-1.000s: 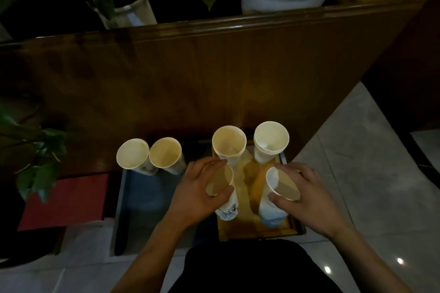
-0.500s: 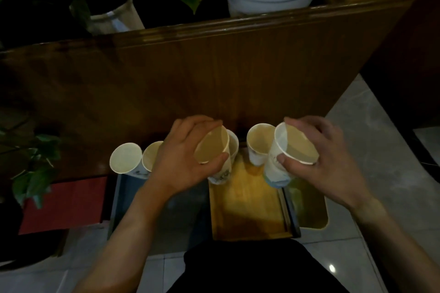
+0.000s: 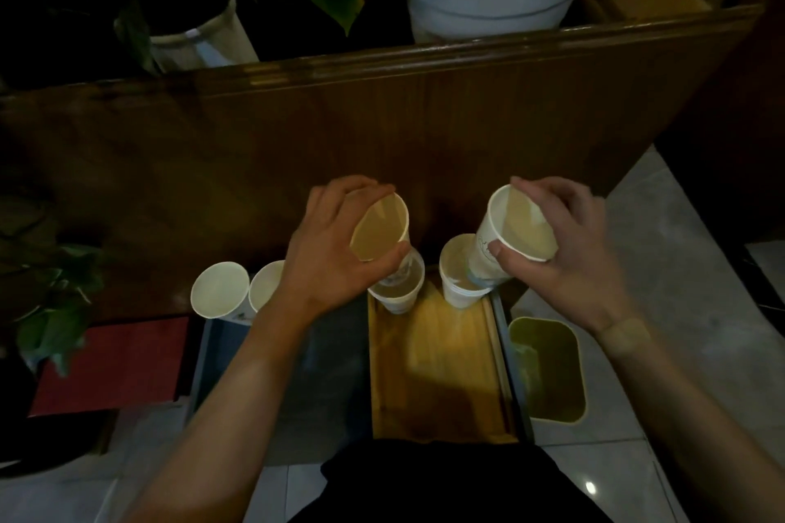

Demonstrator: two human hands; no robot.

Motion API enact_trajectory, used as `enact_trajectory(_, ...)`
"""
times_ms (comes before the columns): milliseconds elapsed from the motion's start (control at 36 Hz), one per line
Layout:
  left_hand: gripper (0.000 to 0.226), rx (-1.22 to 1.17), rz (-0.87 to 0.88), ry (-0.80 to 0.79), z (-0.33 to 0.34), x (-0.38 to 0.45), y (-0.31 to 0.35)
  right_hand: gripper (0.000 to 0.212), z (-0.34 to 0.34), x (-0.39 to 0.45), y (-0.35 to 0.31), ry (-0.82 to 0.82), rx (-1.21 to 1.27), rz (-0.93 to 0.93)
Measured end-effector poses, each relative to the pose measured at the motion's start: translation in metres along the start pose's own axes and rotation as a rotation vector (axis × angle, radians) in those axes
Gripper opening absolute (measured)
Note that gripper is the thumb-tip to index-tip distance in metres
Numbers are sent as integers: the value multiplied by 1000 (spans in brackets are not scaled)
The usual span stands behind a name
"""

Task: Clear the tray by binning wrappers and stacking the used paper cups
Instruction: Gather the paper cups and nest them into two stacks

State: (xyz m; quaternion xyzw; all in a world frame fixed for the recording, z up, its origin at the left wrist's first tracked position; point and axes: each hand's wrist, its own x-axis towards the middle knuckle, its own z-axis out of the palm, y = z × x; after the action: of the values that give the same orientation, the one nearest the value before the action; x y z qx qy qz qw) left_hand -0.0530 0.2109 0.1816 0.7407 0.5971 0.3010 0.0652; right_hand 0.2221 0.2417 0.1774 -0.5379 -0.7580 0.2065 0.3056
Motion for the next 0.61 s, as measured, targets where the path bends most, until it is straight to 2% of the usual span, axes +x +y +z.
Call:
enact_trajectory(250,66,-8,-12,-36,23,-5,-12,74,14,13,6,17,18,-14)
enact_trajectory(611,66,-13,-45,-63,31,-6,-16,75,42,14,22,-81,-45,-15)
